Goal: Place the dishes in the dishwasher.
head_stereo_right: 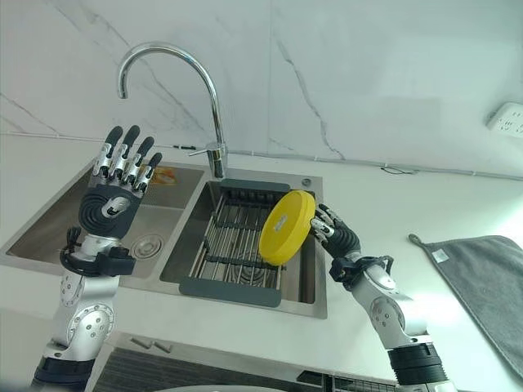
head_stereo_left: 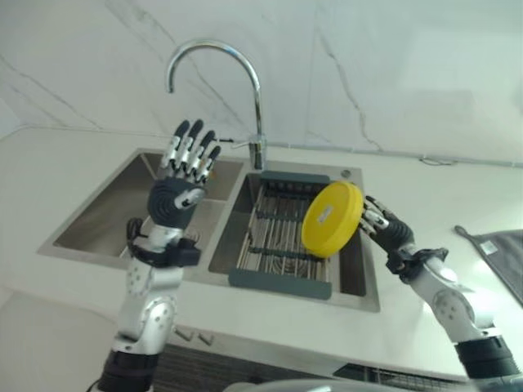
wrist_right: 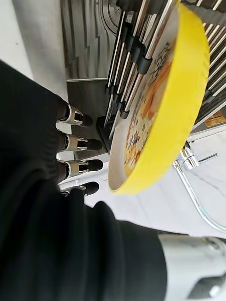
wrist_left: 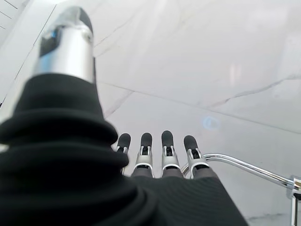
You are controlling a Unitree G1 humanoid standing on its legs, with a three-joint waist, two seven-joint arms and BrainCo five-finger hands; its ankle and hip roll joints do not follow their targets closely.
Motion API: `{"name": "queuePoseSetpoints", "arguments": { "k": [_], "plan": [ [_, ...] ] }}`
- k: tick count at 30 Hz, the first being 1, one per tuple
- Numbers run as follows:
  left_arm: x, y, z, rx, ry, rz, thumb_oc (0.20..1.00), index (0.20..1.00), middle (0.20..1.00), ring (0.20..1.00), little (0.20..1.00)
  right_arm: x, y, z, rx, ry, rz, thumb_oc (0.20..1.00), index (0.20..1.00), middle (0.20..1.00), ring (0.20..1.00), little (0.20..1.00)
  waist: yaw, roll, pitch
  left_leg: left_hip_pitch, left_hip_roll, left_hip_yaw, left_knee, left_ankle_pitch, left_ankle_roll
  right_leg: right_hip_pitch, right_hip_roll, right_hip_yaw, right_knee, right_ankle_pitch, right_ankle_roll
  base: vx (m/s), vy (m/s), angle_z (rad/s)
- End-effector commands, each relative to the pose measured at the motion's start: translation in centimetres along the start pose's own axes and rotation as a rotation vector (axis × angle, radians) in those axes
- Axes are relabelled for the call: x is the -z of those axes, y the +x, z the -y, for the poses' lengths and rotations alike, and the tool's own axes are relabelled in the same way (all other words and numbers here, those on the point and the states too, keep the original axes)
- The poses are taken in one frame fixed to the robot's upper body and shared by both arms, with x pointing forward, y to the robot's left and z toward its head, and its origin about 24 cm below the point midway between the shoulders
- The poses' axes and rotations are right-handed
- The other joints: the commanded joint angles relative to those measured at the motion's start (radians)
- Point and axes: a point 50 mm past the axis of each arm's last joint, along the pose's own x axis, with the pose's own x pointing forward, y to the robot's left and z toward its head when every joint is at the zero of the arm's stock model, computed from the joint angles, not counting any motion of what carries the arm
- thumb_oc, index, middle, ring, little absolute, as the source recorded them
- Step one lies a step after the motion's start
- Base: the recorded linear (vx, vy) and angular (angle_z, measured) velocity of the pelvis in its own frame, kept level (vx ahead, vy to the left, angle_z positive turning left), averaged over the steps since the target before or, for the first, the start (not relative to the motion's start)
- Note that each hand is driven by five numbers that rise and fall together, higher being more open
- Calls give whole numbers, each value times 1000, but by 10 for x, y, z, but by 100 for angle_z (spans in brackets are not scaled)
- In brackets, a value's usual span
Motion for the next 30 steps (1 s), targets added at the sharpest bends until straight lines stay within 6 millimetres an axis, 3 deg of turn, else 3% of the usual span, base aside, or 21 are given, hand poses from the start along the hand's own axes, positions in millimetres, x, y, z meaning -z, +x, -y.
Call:
{"name": "queuePoseSetpoints", "arguments": {
  "k": [1,30],
  "plan": [
    [-15,13,2,69,85,51,1000,1000,1000,1000,1000,-25,14,-13,-94,-9,72,1000,1000,1000,1000,1000,33,-70,-11,38,40,62,12,-152,-8,39,-74,-23,-1,-92,51,6,6,5],
    [-12,16,5,61,81,30,1000,1000,1000,1000,1000,-19,27,-25,-117,59,20,1000,1000,1000,1000,1000,62,-73,-2,47,36,40,12,-154,-7,58,-71,-39,-1,-97,45,2,-1,0]
  ]
}}
